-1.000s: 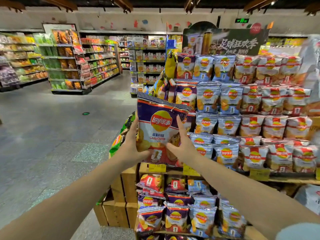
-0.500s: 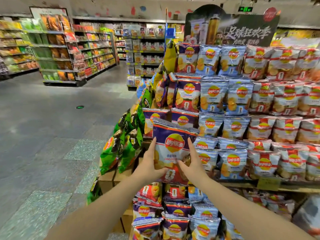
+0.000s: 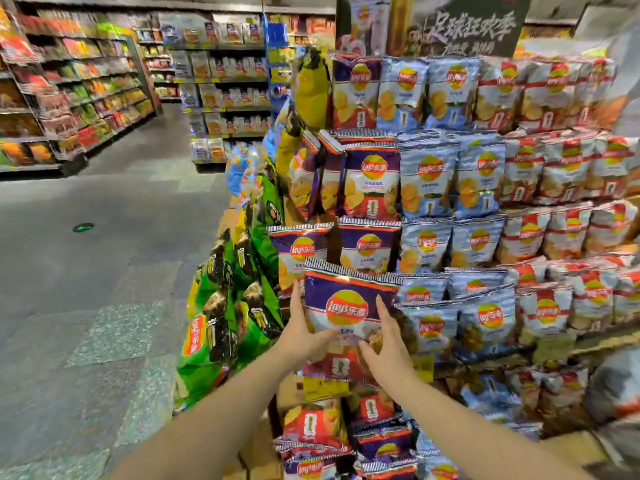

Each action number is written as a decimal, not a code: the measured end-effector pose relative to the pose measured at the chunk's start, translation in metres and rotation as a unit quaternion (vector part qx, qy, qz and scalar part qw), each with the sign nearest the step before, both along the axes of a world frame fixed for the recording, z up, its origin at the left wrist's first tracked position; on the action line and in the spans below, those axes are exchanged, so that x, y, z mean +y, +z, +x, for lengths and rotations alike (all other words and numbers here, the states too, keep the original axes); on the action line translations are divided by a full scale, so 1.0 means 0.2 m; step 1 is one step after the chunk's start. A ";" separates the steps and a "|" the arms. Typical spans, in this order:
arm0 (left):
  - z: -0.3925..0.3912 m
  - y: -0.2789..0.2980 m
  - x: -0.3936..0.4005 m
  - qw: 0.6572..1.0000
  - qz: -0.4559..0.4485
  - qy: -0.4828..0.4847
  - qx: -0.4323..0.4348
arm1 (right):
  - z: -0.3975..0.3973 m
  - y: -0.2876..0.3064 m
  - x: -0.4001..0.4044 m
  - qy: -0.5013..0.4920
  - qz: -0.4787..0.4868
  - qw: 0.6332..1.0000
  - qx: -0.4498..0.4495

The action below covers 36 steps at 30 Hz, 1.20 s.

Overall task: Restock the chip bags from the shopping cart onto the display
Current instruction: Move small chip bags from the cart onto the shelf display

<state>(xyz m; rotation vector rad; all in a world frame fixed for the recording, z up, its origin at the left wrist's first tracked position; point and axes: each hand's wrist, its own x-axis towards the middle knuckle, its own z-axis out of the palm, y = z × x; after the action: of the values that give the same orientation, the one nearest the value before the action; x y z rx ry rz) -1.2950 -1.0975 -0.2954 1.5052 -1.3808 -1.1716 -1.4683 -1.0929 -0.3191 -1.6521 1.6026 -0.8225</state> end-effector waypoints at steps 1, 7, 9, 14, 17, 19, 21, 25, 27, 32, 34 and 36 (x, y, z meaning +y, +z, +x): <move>0.04 0.00 -0.05 1.000 -0.002 -0.005 0.005 | 0.05 0.00 -0.04 -0.011 -0.007 1.000 0.004; 0.27 -0.04 -0.30 0.999 -0.025 -0.012 0.023 | 0.27 -0.05 -0.24 -0.031 -0.005 0.998 0.051; 0.32 -0.04 -0.34 0.999 -0.024 -0.019 0.015 | 0.30 -0.05 -0.27 -0.024 -0.007 0.998 0.052; 0.37 -0.13 -0.49 0.998 0.015 -0.056 0.021 | 0.33 -0.12 -0.34 -0.062 0.021 0.996 0.058; 0.34 -0.14 -0.57 0.996 0.049 -0.051 0.044 | 0.32 -0.16 -0.37 -0.064 0.028 0.993 0.090; 0.33 -0.16 -0.61 0.996 0.057 -0.042 0.060 | 0.31 -0.19 -0.39 -0.051 0.040 0.993 0.098; 0.34 -0.18 -0.64 0.997 0.056 -0.026 0.048 | 0.32 -0.20 -0.41 -0.022 0.052 0.993 0.101; 0.37 -0.23 -0.67 0.998 0.060 0.024 0.012 | 0.34 -0.20 -0.47 0.054 0.076 0.986 0.137; 0.38 -0.25 -0.68 0.997 0.069 0.034 0.012 | 0.35 -0.20 -0.49 0.072 0.094 0.981 0.154; 0.38 -0.29 -0.66 0.994 0.089 0.054 -0.009 | 0.33 -0.24 -0.55 0.120 0.129 0.976 0.131; 0.40 -0.31 -0.64 0.993 0.103 0.059 -0.026 | 0.34 -0.25 -0.56 0.134 0.144 0.974 0.115; 0.41 -0.33 -0.62 0.992 0.107 0.059 -0.037 | 0.35 -0.29 -0.57 0.139 0.153 0.972 0.111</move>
<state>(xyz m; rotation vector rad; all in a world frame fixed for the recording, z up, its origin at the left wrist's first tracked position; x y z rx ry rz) -1.2128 -1.2212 -0.3607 1.7707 -1.2257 -1.2307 -1.3992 -1.2067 -0.3765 -1.7321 1.5070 -0.2408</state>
